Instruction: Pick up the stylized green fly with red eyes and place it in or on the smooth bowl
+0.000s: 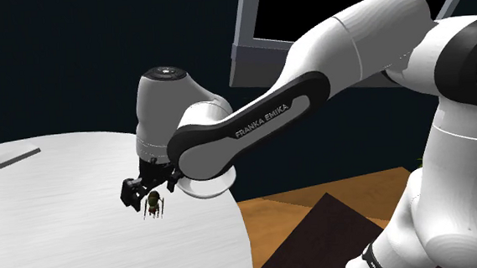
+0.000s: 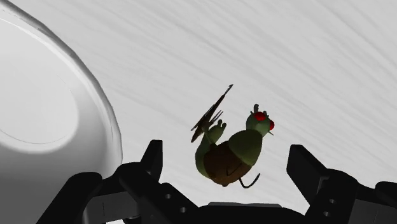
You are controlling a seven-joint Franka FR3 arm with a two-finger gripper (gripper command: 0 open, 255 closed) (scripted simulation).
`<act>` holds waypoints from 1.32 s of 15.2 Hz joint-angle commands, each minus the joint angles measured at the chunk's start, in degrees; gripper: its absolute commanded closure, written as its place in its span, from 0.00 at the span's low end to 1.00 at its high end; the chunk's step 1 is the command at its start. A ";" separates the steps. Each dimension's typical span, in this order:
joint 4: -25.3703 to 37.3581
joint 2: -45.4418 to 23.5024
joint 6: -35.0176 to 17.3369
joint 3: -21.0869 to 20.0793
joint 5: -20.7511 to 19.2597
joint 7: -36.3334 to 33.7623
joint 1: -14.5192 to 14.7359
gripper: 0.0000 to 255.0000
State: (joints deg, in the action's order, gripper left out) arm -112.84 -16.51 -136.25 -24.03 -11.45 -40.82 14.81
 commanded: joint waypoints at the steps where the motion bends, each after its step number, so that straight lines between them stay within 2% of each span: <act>1: -0.10 -0.41 -0.50 0.13 -0.26 -0.08 0.03 0.00; 7: -0.10 -0.40 -0.49 0.13 -0.25 -0.08 0.03 0.00; 8: -0.10 -0.40 -0.49 0.13 -0.25 -0.08 0.03 1.00; 17: -0.10 -0.41 -0.50 0.14 -0.26 -0.08 0.03 1.00; 20: 0.68 0.86 1.42 -0.24 0.66 0.57 -0.25 1.00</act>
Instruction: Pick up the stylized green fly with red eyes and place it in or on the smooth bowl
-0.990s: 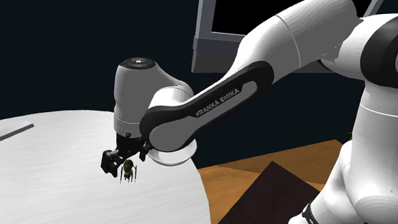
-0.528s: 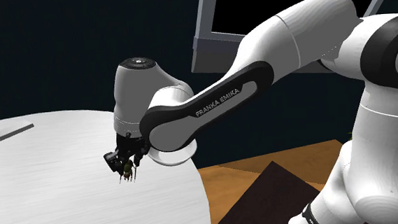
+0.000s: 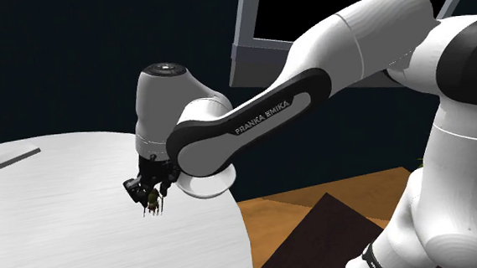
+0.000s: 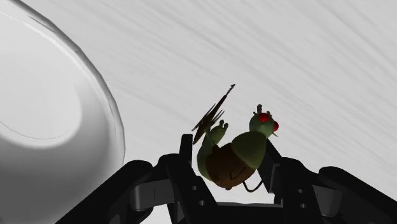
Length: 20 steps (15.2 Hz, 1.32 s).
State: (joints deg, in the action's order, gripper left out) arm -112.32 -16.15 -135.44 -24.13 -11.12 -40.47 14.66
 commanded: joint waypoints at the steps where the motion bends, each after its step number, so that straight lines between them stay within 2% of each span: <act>1: 0.45 0.90 1.26 -0.26 0.63 0.43 -0.18 1.00; 20: 8.42 6.59 14.26 -1.42 4.67 3.35 -1.04 1.00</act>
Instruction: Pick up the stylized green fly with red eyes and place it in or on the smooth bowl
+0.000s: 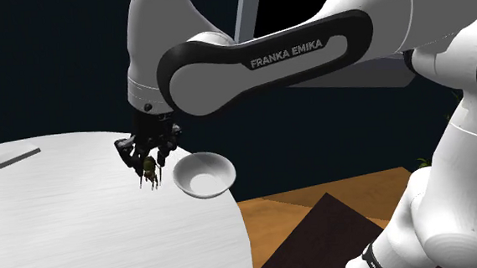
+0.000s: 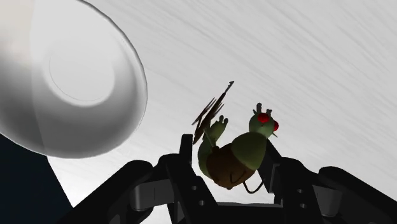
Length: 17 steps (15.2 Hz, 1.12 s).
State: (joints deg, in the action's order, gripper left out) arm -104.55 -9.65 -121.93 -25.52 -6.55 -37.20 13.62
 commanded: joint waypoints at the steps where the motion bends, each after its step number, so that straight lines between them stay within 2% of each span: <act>1: 1.21 0.27 1.47 -0.05 0.22 0.18 -0.01 1.00; 3: 1.96 0.51 2.43 -0.09 0.39 0.31 -0.03 1.00; 10: -7.27 9.77 1.33 3.44 6.52 11.72 -5.89 1.00; 16: -12.52 15.72 1.90 8.22 10.07 21.86 -9.74 1.00; 17: -13.13 15.55 1.14 8.22 10.04 21.84 -9.70 1.00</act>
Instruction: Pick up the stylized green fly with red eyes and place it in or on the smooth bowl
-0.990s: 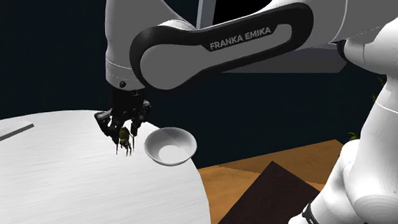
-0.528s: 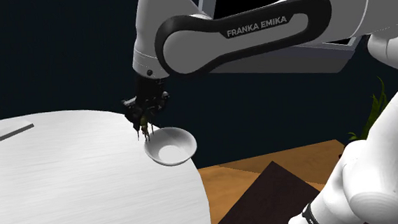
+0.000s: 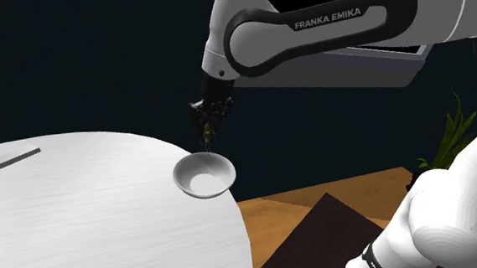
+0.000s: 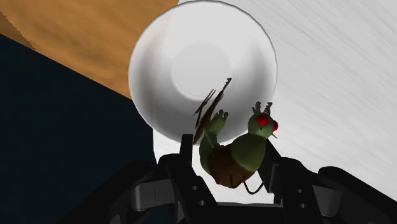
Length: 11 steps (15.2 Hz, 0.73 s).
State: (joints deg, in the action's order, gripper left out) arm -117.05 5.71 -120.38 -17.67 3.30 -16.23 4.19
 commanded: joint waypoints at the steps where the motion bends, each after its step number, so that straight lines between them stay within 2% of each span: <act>1: -1.22 0.02 -1.19 0.35 0.15 0.86 -0.25 1.00; 11: -6.50 -2.42 -8.82 0.06 -0.50 0.49 -0.16 1.00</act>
State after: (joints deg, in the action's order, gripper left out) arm -122.90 3.37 -128.43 -17.61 2.82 -15.77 4.03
